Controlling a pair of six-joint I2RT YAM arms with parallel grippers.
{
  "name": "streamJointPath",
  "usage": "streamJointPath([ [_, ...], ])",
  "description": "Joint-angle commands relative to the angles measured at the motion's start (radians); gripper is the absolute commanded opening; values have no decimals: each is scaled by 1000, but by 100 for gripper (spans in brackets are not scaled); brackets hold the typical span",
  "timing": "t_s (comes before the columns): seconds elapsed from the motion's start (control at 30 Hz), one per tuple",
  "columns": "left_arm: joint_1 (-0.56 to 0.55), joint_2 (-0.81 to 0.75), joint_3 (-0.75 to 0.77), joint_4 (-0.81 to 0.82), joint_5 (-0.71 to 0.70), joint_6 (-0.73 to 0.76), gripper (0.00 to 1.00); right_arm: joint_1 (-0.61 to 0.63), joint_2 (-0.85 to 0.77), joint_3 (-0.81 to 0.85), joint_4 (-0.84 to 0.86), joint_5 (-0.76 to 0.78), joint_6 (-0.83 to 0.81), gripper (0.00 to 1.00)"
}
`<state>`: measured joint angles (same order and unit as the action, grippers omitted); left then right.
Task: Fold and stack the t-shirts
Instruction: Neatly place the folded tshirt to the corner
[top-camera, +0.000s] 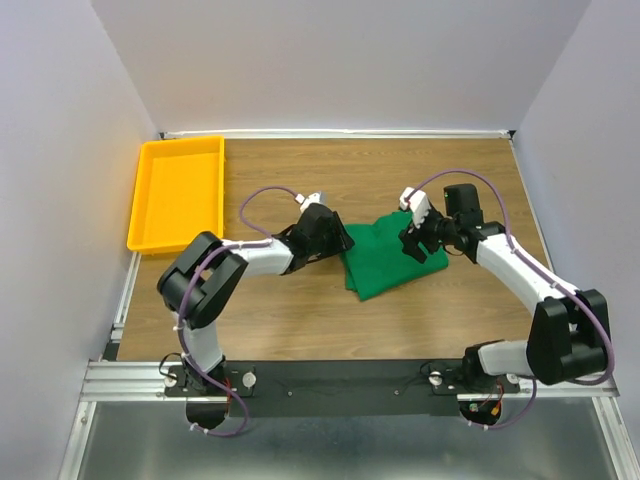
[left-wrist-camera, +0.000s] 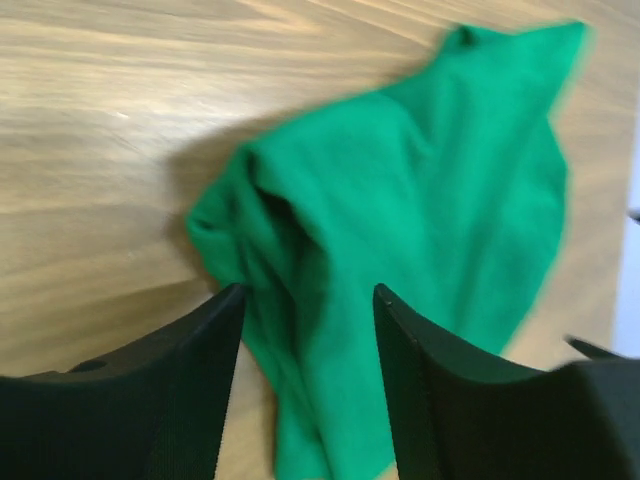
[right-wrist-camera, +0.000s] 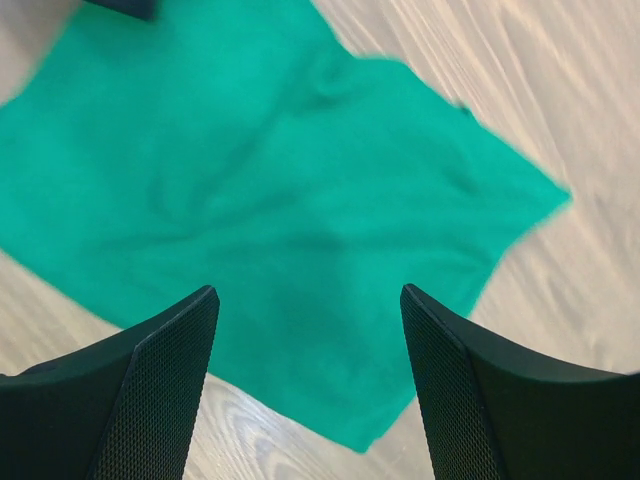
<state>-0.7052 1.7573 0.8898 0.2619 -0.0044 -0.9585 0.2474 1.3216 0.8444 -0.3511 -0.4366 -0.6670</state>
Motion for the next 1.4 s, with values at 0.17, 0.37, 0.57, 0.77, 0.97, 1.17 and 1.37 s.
streamJointPath([
  [0.17, -2, 122, 112, -157, -129, 12, 18, -119, 57, 27, 49, -11, 153, 80],
  [0.37, -2, 38, 52, -165, -146, -5, 8, -152, 85, 31, 60, 64, 208, 80],
  [0.57, 10, -41, -78, -46, -56, -3, 13, -220, 249, 132, 80, 78, 406, 81],
  [0.77, 26, -94, -196, 141, 66, 3, 44, -241, 370, 220, 77, -133, 529, 80],
  [0.97, 26, -273, -293, 198, 43, 49, 50, -243, 459, 252, 49, -212, 563, 74],
  [1.17, 13, -478, -368, 300, 127, 153, 53, -243, 505, 300, 43, -195, 514, 67],
  [1.37, -117, -371, -235, 315, 296, 161, 40, -243, 571, 416, 32, -278, 492, 63],
])
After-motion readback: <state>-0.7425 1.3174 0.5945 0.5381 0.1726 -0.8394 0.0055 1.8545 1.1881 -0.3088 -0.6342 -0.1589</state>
